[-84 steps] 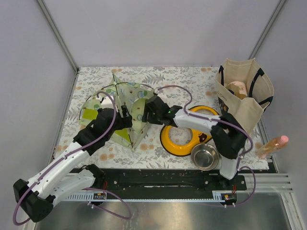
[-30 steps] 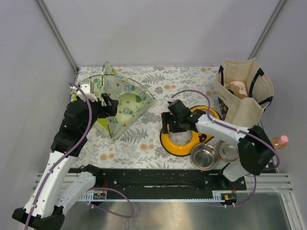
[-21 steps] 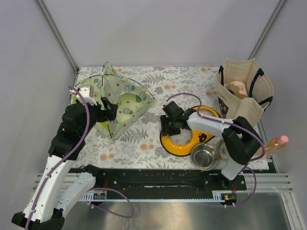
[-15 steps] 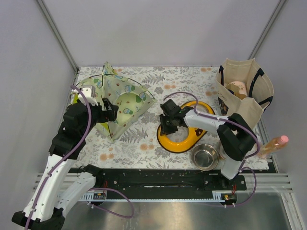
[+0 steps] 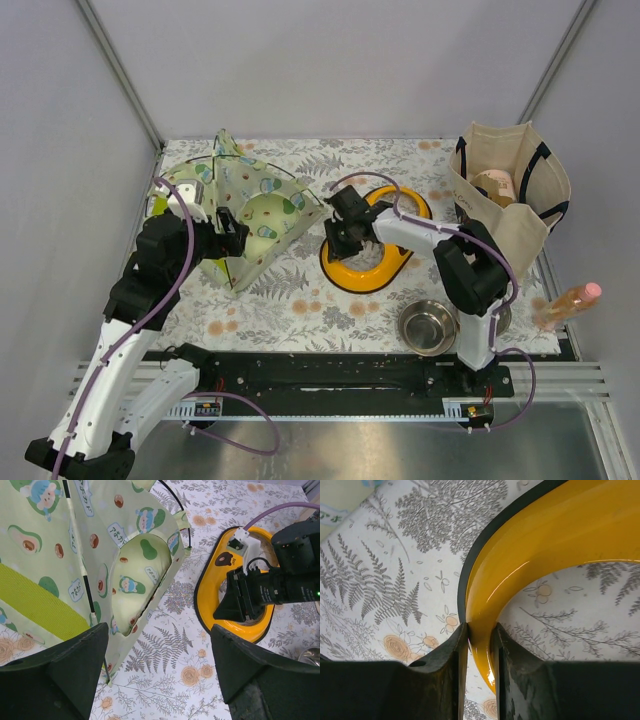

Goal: Set up the pet tent

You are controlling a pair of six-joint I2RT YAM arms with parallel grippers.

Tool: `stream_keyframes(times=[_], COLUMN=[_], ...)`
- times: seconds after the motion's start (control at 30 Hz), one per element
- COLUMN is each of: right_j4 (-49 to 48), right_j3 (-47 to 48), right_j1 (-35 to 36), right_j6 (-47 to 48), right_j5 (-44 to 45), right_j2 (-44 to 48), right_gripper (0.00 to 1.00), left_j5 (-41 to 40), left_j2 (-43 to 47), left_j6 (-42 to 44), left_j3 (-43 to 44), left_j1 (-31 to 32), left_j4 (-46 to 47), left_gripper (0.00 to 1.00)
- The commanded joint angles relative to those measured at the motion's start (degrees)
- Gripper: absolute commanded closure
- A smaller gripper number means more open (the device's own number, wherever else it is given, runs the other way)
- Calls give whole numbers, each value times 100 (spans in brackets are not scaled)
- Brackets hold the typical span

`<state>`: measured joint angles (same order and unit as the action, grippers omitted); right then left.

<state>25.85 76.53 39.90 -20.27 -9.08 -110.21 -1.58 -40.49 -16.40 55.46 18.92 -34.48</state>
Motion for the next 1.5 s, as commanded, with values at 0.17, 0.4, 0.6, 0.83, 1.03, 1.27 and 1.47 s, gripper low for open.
stream_keyframes(times=[0.17, 0.4, 0.6, 0.83, 1.03, 1.27, 1.47], right_j4=[500, 1509, 2635, 2435, 2022, 1810, 1845], right_j3=[20, -665, -2087, -3697, -4058, -4111, -3997], right_j1=[-97, -105, -105, -88, -96, -26, 298], right_j6=[-126, -802, -1364, -1480, -1392, -1234, -1286], right_j5=[661, 1523, 1726, 935, 662, 670, 855], right_j2=[929, 2748, 4233, 5501, 5502, 5115, 4948], right_gripper=[10, 5, 19, 32, 38, 40, 43], left_j5=[132, 281, 317, 220, 194, 202, 194], left_j2=[41, 59, 304, 349, 244, 234, 322], left_j6=[67, 41, -117, -249, -311, -486, -592], left_j3=[281, 378, 123, -132, -88, -106, -237], left_j1=[-28, -28, -37, -37, -28, -28, -29], left_j4=[64, 64, 161, 275, 371, 451, 442], left_gripper=[13, 13, 12, 10, 9, 8, 8])
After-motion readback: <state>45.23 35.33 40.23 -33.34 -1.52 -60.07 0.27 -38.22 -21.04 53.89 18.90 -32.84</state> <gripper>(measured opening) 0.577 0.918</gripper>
